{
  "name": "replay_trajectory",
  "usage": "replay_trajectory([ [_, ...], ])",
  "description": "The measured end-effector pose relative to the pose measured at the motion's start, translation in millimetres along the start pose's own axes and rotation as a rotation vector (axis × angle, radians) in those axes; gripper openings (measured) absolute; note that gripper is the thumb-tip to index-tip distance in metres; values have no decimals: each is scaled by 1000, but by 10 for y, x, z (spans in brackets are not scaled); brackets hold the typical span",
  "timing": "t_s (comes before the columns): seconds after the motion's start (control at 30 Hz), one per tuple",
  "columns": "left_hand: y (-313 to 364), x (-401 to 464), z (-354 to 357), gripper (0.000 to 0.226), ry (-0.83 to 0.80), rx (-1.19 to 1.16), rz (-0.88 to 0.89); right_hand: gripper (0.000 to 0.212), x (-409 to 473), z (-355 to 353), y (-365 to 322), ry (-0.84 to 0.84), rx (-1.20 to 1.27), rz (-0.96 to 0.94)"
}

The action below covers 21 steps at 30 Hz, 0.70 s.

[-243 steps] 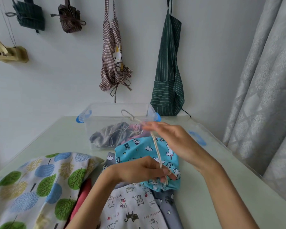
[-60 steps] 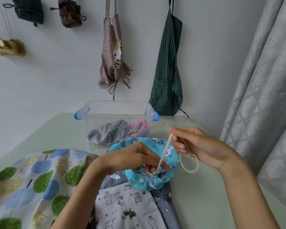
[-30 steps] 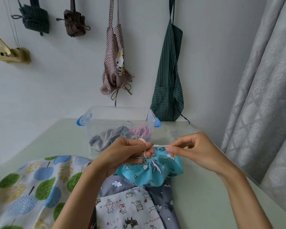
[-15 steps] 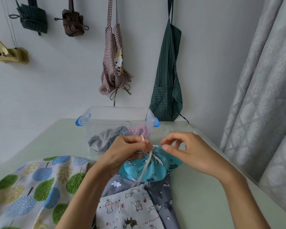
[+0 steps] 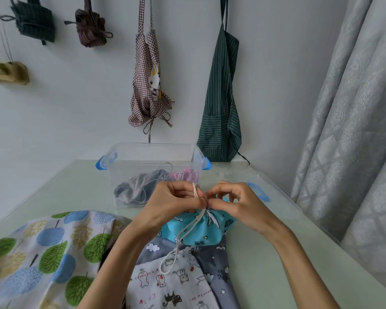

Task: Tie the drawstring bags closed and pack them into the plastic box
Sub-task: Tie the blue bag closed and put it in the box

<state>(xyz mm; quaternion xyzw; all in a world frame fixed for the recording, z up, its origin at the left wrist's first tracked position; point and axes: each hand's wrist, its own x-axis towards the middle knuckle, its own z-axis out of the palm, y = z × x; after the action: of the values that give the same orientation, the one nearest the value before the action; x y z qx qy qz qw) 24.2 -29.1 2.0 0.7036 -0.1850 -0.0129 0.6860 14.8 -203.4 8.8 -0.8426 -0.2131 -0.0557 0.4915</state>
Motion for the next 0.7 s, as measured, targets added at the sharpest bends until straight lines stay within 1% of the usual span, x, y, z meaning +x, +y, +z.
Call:
replay_trajectory([
  [0.03,10,-6,2,28,5,7,19,6,-1,9,-9,18,4,-10],
  [0.1,26,-16,9,25,28,43,76,14,2,36,-5,52,-19,-17],
  [0.17,25,-20,20,18,97,143,154,16,8,58,7,72,-58,-12],
  [0.27,-16,-14,44,12,232,230,220,2,8,67,-1,86,-63,-10],
  [0.4,-90,-12,114,14,328,181,254,3,-6,16,-27,120,-64,-15],
  [0.53,-151,12,120,6,349,203,236,10,-31,-65,8,53,7,115],
  [0.7,-182,30,114,9,324,238,213,14,-39,-60,0,1,46,181],
])
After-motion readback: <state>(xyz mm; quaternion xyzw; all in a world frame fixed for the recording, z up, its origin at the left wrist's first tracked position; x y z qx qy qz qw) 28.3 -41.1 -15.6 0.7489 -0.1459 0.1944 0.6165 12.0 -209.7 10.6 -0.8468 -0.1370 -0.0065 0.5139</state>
